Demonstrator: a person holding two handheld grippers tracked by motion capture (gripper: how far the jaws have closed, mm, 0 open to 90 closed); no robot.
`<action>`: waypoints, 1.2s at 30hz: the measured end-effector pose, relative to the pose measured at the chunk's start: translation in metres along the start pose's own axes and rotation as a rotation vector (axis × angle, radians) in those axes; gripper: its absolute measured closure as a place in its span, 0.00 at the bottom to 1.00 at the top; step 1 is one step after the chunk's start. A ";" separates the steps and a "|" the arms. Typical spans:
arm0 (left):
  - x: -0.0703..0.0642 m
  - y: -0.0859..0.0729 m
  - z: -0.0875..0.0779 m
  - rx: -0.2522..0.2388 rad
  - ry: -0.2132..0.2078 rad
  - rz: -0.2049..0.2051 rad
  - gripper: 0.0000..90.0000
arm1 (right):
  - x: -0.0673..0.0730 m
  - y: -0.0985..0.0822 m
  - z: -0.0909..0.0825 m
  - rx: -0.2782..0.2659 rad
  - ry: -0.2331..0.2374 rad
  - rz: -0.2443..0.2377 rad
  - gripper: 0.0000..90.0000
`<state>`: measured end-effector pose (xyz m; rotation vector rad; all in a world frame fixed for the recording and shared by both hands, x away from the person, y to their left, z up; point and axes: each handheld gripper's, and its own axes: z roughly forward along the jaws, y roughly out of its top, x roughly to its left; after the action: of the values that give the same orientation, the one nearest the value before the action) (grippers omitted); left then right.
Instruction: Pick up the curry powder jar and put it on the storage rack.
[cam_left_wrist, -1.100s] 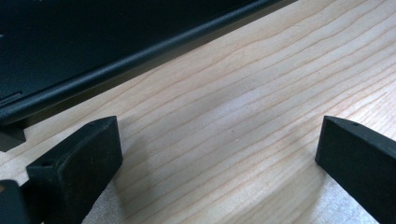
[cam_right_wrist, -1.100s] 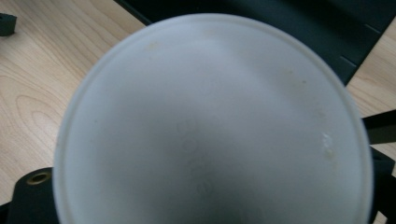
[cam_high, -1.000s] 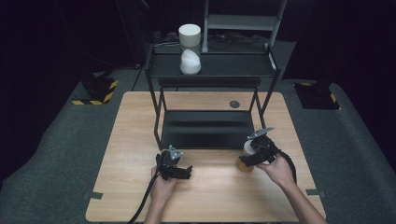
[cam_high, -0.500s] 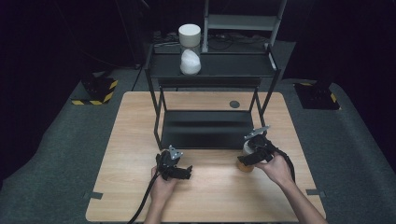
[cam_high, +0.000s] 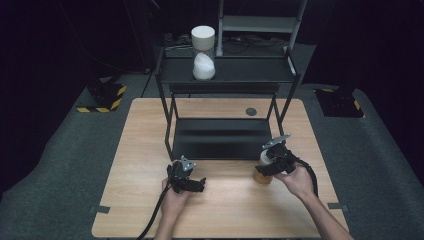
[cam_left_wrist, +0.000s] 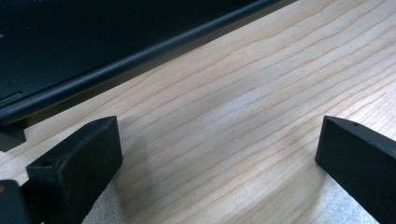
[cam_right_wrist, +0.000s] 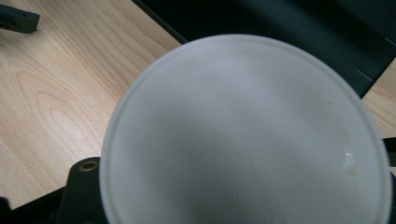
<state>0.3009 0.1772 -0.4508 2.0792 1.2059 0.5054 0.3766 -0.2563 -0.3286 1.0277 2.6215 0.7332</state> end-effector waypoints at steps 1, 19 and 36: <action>0.000 0.000 0.000 0.000 0.000 0.000 0.01 | 0.000 -0.001 0.000 -0.007 -0.001 -0.002 0.37; 0.000 0.000 0.000 0.000 0.000 0.000 0.01 | -0.002 -0.001 -0.007 -0.021 0.000 -0.002 0.38; 0.000 0.000 0.000 0.000 0.000 0.000 0.01 | -0.007 0.006 -0.036 -0.064 0.003 -0.003 0.38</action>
<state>0.3008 0.1772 -0.4508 2.0790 1.2057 0.5055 0.3708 -0.2705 -0.2949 1.0061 2.5836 0.8124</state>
